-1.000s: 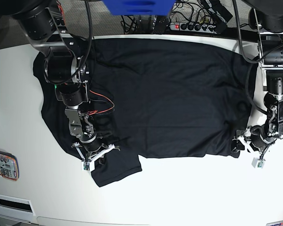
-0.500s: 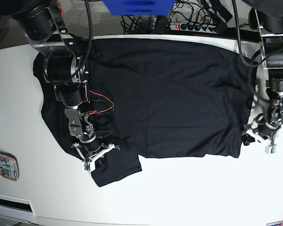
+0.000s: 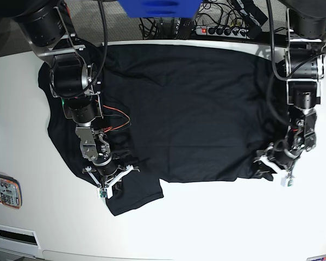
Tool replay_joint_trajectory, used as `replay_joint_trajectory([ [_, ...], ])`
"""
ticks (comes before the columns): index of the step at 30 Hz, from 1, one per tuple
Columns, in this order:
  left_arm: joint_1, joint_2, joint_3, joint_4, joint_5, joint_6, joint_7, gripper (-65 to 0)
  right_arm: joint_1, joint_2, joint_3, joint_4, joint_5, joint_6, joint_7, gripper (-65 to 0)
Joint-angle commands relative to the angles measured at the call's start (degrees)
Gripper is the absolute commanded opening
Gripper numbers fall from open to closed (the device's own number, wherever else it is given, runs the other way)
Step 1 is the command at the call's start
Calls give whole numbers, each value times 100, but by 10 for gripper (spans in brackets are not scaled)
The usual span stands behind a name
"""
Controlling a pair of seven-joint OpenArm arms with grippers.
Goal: Fold the T-shirt properly
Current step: 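Lift the hem and fold it toward the collar with both grippers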
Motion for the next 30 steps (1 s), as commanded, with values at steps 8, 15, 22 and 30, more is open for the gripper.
replay_joint_trajectory([
  [8,-38,-55,10,46,75,-65,266,-251,-103,-36,-23,-113,-137,53,-856,-650],
  [15,-38,-187,1,46,75,-29,249,-650,-103,-36,-23,-113,-137,53,-856,-650],
  [22,-108,-477,10,46,75,-12,231,-650,-103,-36,-23,-113,-137,53,-856,-650],
  [30,-293,-855,28,345,75,-12,231,-650,-103,-62,-6,670,-137,53,-1234,-650],
])
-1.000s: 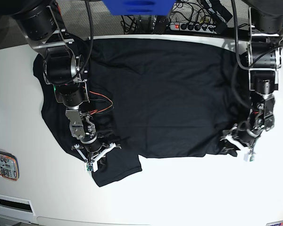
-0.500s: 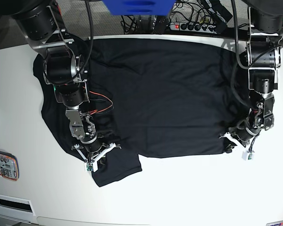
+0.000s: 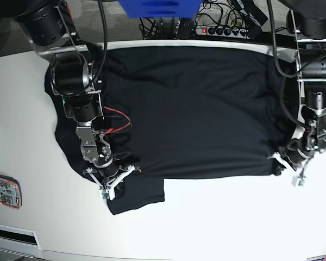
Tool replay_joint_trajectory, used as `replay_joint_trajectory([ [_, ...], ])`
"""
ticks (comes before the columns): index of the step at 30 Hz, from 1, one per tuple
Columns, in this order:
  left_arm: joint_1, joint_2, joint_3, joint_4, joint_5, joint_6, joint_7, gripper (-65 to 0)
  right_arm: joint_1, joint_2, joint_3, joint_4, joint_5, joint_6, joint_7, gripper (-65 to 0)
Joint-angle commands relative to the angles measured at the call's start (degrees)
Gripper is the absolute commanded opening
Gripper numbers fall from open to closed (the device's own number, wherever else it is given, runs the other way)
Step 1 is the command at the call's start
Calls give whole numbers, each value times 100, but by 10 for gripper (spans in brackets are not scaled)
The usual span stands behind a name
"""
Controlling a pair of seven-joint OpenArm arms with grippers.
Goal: Fold the T-shirt properly
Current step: 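Lift the hem and fold it toward the collar with both grippers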
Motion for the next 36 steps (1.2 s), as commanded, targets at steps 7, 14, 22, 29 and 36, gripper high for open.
replay_joint_trajectory([
  [7,-203,-268,-18,366,-34,56,-169,-650,-341,-23,-26,2311,-80,51,-1478,-650],
  [14,377,-233,-53,1544,-34,56,-160,-650,-938,4,-17,3805,-80,51,-2006,-650],
  [22,2021,-303,-924,4129,-25,56,-125,-650,-2108,4,1,4931,-72,51,-2014,-650],
  [29,3164,-57,-2207,5193,-25,56,-116,-650,-2811,4,10,5792,-72,51,-2014,-650],
  [36,4087,-48,-3069,5571,-25,56,-116,-650,-3294,13,10,6496,-72,51,-2410,-650],
])
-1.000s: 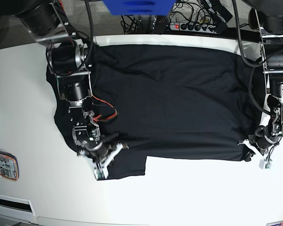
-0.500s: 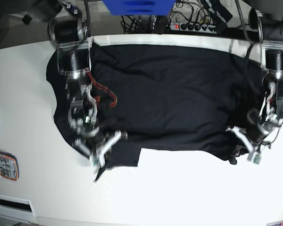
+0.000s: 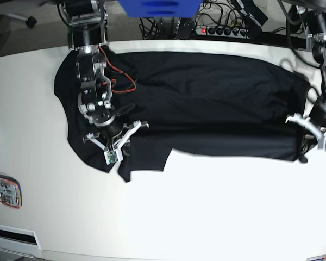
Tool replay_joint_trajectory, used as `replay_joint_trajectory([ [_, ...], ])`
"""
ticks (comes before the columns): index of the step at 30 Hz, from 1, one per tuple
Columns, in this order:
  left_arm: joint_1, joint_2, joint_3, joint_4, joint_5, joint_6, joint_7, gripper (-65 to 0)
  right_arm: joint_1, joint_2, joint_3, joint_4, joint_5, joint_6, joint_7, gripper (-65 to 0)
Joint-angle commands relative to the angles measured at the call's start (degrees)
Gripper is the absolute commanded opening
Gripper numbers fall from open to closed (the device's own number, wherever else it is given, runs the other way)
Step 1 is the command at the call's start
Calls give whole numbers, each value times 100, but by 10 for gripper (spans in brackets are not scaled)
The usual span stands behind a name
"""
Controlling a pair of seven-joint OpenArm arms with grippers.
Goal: Fold the T-shirt properly
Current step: 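Lift the hem and fold it toward the collar with both grippers, then lower the hem onto the collar edge and open both grippers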
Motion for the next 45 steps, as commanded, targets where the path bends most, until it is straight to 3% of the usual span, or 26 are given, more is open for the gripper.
replay_joint_trajectory([
  [1,-37,-87,-125,106,-56,54,-157,-650,128,13,12,238,42,-19,143,-650],
  [12,561,238,-907,133,-56,36,-175,-650,-602,4,645,1074,33,-19,152,-650],
  [31,710,818,-802,10,-30,27,-166,-650,-2219,4,1128,2287,33,-19,169,-650],
  [40,675,1152,-547,-447,1166,27,-193,-650,-2685,-5,1163,2348,24,-19,187,-650],
  [45,675,1205,-556,-790,1359,27,-193,-650,-3230,-5,1251,2427,24,-19,196,-650],
])
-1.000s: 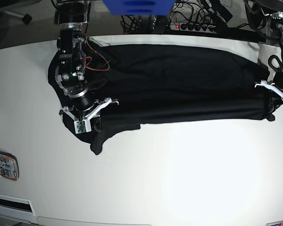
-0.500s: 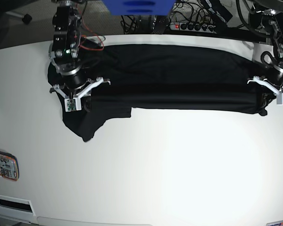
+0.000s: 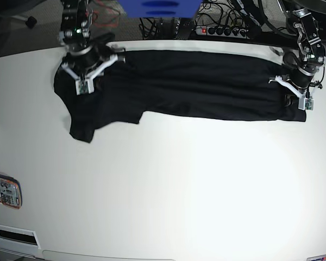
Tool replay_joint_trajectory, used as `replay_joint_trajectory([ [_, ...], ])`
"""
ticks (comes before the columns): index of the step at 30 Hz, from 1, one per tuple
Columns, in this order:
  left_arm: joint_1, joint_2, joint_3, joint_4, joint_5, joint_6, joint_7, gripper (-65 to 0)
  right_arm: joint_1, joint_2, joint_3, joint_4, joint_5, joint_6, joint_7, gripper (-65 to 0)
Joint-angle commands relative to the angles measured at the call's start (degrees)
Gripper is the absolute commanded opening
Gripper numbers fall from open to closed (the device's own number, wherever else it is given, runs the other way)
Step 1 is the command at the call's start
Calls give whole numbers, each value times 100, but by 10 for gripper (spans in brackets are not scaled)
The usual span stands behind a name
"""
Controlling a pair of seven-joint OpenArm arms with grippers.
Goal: Fold the T-shirt properly
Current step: 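Lower the hem onto the collar edge and open both grippers, then grasp both ends of the folded black strip with both grippers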
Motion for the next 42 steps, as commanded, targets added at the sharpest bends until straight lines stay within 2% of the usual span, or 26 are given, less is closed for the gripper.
replay_joint_trajectory([
  [1,10,-93,-55,10,92,102,41,-650,114,48,49,194,-67,-113,250,-650],
  [7,10,-93,-46,-52,92,102,41,-650,96,21,14,211,-67,-113,250,-650],
  [11,2,-93,-46,-52,92,102,41,-650,-220,56,40,291,-173,-113,250,-650],
  [18,2,-76,-37,-52,92,102,50,-650,-132,21,-12,317,-1395,-113,637,-650],
  [21,2,-76,-37,-122,101,102,59,-650,-150,12,-12,308,-1667,-113,760,-650],
  [26,-60,-85,-37,-509,92,102,41,-650,-159,12,-4,317,-1676,-113,760,-650],
  [40,-121,-85,-37,-518,92,102,76,-650,-132,12,32,282,-1685,-113,707,-650],
  [41,-113,-85,-37,-518,92,110,76,-650,-132,12,32,282,-1685,-113,699,-619],
  [42,-113,-85,-37,-509,92,110,76,-622,-132,12,32,273,-1685,-113,628,-557],
])
